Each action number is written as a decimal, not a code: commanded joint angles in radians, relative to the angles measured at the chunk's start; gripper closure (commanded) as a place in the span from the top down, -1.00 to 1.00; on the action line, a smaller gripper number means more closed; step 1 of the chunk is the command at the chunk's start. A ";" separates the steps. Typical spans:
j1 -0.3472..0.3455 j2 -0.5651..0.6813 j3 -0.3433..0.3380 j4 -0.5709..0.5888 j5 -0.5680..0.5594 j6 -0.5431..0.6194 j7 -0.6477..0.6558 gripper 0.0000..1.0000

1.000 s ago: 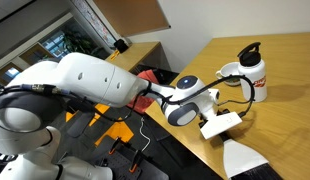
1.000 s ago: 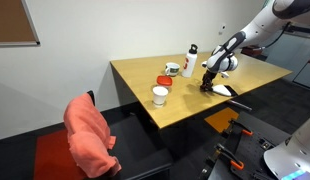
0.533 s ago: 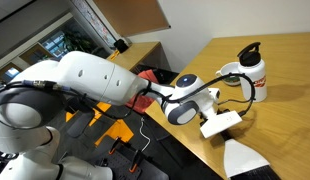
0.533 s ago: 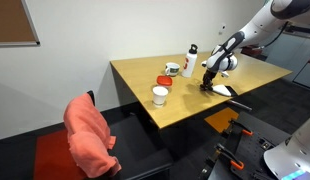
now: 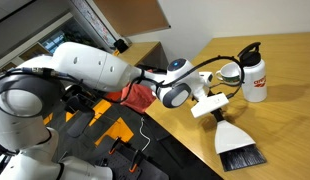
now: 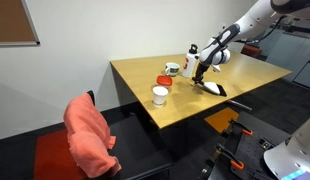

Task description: Move the candies from the white cup to the bowl and close it

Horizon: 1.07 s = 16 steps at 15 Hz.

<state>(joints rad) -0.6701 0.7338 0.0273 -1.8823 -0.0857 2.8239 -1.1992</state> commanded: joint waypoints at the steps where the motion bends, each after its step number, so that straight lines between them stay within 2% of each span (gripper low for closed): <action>1: 0.079 -0.008 -0.016 0.043 0.018 0.000 0.100 -0.68; 8: 0.213 0.053 -0.061 0.175 -0.005 0.013 0.293 -0.68; 16: 0.280 0.168 -0.087 0.369 -0.026 -0.059 0.439 -0.68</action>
<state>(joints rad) -0.4248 0.8482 -0.0281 -1.6116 -0.0908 2.8171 -0.8233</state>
